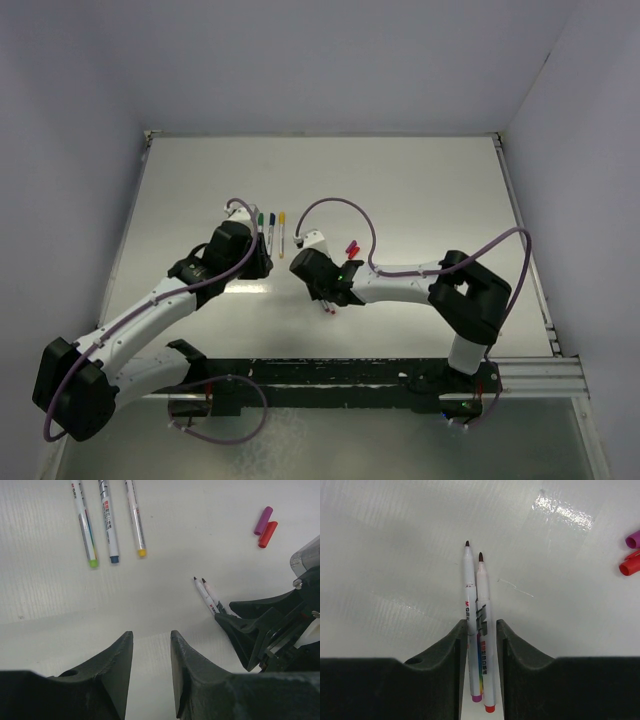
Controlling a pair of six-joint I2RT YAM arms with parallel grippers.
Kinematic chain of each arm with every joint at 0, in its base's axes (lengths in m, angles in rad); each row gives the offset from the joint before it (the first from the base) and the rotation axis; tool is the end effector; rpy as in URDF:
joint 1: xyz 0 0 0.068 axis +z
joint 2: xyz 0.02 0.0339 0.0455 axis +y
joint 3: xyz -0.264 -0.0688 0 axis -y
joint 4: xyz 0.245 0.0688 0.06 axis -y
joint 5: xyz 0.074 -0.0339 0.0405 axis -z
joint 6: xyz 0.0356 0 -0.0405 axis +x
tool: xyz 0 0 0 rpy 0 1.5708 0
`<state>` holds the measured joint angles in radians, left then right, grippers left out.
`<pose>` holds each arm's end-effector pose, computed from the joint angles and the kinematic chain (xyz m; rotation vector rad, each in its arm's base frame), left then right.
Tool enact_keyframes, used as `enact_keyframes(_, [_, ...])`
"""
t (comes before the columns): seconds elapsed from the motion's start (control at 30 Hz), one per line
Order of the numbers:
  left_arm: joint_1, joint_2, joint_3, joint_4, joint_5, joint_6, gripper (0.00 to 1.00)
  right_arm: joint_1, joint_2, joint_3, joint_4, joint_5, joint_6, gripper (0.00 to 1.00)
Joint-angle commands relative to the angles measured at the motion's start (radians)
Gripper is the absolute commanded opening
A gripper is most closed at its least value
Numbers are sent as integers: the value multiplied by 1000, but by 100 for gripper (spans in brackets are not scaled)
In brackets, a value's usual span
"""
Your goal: Insert the pens into the pen caps
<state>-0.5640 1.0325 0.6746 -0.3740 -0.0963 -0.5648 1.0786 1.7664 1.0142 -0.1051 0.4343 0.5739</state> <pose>0.1848 -0.1129 0.2374 -0.0513 2.3436 -0.4636 0.1837 0.3109 0.1685 -0.3974 2.3110 0.2911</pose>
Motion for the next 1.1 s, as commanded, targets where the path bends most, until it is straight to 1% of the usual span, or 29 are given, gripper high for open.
enact_keyframes(0.0, [-3, 2, 3, 40, 1, -3, 39, -6, -22, 49, -28, 50, -6, 33])
enact_keyframes(0.47, [-3, 5, -12, 49, 0, -7, 39, -5, 20, 84, -39, 30, -29, 30])
enact_keyframes(0.77, [-4, 13, -13, 52, -6, -7, 39, -5, 55, 99, -44, 9, -34, 27])
enact_keyframes(1.07, [-3, 18, -17, 60, -3, -5, 39, -5, 70, 107, -54, 12, -32, 27])
